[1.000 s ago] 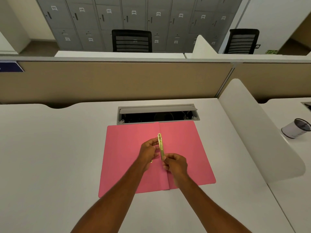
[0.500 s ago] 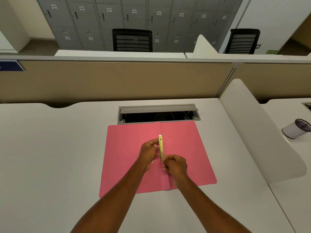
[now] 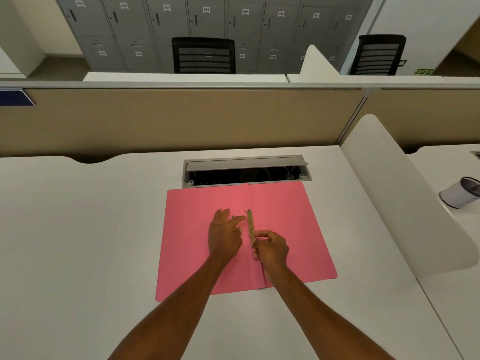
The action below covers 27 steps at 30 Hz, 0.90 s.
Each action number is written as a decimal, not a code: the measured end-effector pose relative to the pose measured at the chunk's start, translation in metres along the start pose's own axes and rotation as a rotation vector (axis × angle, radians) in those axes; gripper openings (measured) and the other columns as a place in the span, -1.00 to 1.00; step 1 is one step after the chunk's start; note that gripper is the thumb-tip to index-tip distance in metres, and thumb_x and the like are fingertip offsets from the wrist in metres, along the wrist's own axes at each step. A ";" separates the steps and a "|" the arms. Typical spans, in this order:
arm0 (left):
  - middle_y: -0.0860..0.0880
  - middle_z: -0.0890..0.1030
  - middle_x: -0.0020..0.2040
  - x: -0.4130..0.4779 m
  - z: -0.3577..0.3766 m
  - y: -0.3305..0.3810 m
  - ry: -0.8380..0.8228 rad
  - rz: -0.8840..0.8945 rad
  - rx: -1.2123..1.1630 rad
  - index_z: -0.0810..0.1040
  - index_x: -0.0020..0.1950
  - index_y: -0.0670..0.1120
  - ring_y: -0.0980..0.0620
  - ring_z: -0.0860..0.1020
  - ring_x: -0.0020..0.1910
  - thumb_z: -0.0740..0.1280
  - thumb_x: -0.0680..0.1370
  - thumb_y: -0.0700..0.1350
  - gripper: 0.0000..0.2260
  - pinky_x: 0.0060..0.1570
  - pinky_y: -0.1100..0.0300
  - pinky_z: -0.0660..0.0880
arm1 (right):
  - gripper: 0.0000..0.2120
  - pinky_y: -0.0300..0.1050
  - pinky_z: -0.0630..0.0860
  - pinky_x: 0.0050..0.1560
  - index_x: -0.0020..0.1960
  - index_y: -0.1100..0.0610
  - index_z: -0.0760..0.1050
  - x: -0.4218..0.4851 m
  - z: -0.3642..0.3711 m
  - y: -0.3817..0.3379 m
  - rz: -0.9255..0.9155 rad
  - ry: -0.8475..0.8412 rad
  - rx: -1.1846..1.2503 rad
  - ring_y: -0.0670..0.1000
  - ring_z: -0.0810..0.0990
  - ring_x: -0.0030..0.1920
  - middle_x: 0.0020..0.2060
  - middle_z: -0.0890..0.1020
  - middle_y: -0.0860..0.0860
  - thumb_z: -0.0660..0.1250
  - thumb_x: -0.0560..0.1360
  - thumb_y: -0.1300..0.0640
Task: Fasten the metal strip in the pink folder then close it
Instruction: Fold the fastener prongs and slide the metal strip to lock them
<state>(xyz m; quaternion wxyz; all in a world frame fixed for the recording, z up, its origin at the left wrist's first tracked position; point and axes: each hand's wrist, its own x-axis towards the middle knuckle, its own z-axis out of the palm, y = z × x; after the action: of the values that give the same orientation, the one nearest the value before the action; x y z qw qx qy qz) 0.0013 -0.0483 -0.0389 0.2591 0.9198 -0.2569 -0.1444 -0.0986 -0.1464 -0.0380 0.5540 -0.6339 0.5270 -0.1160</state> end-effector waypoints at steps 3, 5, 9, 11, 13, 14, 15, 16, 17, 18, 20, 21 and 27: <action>-0.09 0.16 0.77 0.001 0.004 -0.004 -0.084 0.053 0.078 0.47 0.60 0.19 -0.18 0.00 0.78 0.30 0.72 -0.06 -0.57 0.75 -0.13 0.03 | -0.80 0.19 0.77 -0.15 -0.02 0.09 0.75 0.001 0.002 0.000 -0.025 0.027 -0.043 0.19 0.76 -0.23 -0.19 0.78 0.09 0.42 0.56 0.34; -0.12 0.07 0.79 0.002 0.007 -0.004 -0.128 0.084 0.111 0.43 0.62 0.21 -0.21 -0.08 0.79 0.29 0.72 -0.04 -0.56 0.75 -0.20 -0.03 | -0.80 0.21 0.75 -0.01 0.01 0.12 0.77 0.002 0.002 0.000 -0.035 0.028 -0.086 0.22 0.76 -0.09 -0.10 0.80 0.09 0.42 0.55 0.34; -0.15 -0.07 0.79 0.005 0.011 -0.003 -0.177 0.112 0.178 0.39 0.64 0.22 -0.24 -0.16 0.78 0.23 0.75 0.02 -0.56 0.75 -0.20 -0.10 | -0.75 0.15 0.70 0.08 0.01 0.17 0.79 0.004 0.002 0.003 -0.078 0.029 -0.164 0.17 0.73 -0.02 -0.06 0.80 0.09 0.38 0.52 0.39; -0.15 -0.08 0.80 0.006 0.011 -0.003 -0.181 0.141 0.217 0.39 0.64 0.22 -0.24 -0.17 0.78 0.20 0.76 0.03 -0.58 0.75 -0.19 -0.10 | -0.76 0.08 0.68 0.08 -0.01 0.18 0.79 0.005 0.002 0.004 -0.111 0.032 -0.194 0.13 0.71 -0.03 -0.06 0.80 0.09 0.38 0.51 0.40; -0.13 -0.09 0.80 0.007 0.011 -0.003 -0.171 0.179 0.276 0.40 0.64 0.21 -0.23 -0.18 0.78 0.18 0.76 0.04 -0.59 0.75 -0.18 -0.12 | -0.76 0.03 0.67 0.07 -0.02 0.18 0.78 0.006 0.002 0.005 -0.134 0.027 -0.215 0.09 0.70 -0.05 -0.06 0.80 0.09 0.38 0.50 0.40; -0.13 -0.10 0.80 0.007 0.011 -0.003 -0.165 0.192 0.300 0.40 0.63 0.21 -0.22 -0.19 0.78 0.17 0.77 0.05 -0.59 0.75 -0.19 -0.14 | -0.77 0.02 0.67 0.06 -0.01 0.18 0.78 0.006 0.001 0.004 -0.135 0.019 -0.219 0.08 0.69 -0.06 -0.06 0.80 0.09 0.39 0.51 0.40; -0.13 -0.11 0.80 0.007 0.011 -0.003 -0.163 0.200 0.320 0.41 0.63 0.21 -0.23 -0.20 0.78 0.17 0.77 0.05 -0.60 0.74 -0.20 -0.15 | -0.78 0.04 0.69 0.06 -0.01 0.18 0.78 0.007 0.001 0.004 -0.131 0.012 -0.221 0.09 0.70 -0.06 -0.06 0.80 0.09 0.40 0.52 0.40; -0.13 -0.11 0.80 0.007 0.012 -0.003 -0.164 0.203 0.339 0.42 0.62 0.21 -0.23 -0.21 0.78 0.17 0.77 0.06 -0.60 0.74 -0.23 -0.15 | -0.79 0.07 0.70 0.06 0.00 0.18 0.78 0.008 0.000 0.004 -0.124 0.007 -0.218 0.11 0.71 -0.04 -0.06 0.80 0.09 0.40 0.53 0.39; -0.13 -0.12 0.80 0.007 0.012 -0.002 -0.168 0.205 0.362 0.43 0.61 0.21 -0.24 -0.23 0.77 0.17 0.77 0.06 -0.61 0.74 -0.28 -0.16 | -0.80 0.12 0.72 0.07 0.00 0.18 0.78 0.009 -0.001 0.004 -0.108 0.004 -0.207 0.14 0.73 -0.03 -0.06 0.79 0.10 0.40 0.55 0.37; -0.14 -0.14 0.79 0.008 0.012 -0.001 -0.174 0.207 0.389 0.45 0.60 0.21 -0.25 -0.25 0.77 0.17 0.77 0.07 -0.62 0.72 -0.32 -0.16 | -0.81 0.16 0.73 0.05 0.00 0.18 0.77 0.011 -0.003 0.003 -0.086 0.001 -0.186 0.18 0.74 -0.03 -0.08 0.79 0.11 0.39 0.56 0.34; -0.14 -0.16 0.79 0.010 0.011 0.001 -0.182 0.220 0.447 0.49 0.56 0.20 -0.27 -0.28 0.76 0.19 0.76 0.08 -0.64 0.70 -0.37 -0.16 | -0.86 0.23 0.74 0.01 -0.01 0.17 0.76 0.012 -0.005 0.000 -0.048 -0.003 -0.139 0.22 0.75 -0.05 -0.12 0.78 0.12 0.41 0.59 0.25; -0.14 -0.17 0.79 0.011 0.010 0.003 -0.185 0.229 0.472 0.52 0.54 0.20 -0.27 -0.29 0.75 0.19 0.75 0.10 -0.64 0.69 -0.38 -0.17 | -0.89 0.24 0.74 -0.01 -0.02 0.15 0.75 0.013 -0.005 -0.001 -0.043 -0.005 -0.128 0.23 0.75 -0.06 -0.15 0.78 0.10 0.44 0.59 0.18; -0.09 -0.17 0.79 0.017 0.000 0.013 -0.222 0.200 0.518 0.68 0.36 0.10 -0.24 -0.32 0.75 0.14 0.74 0.16 -0.62 0.68 -0.38 -0.19 | -0.80 0.23 0.71 -0.05 -0.21 0.12 0.73 0.011 -0.005 -0.006 -0.019 -0.065 -0.185 0.25 0.76 -0.12 -0.27 0.77 0.08 0.57 0.51 0.03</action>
<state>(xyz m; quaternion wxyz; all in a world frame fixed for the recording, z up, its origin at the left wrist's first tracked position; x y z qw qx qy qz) 0.0101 -0.0671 -0.0342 -0.0012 0.9040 -0.4012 -0.1475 -0.0943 -0.1592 -0.0359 0.5090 -0.6906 0.5112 -0.0513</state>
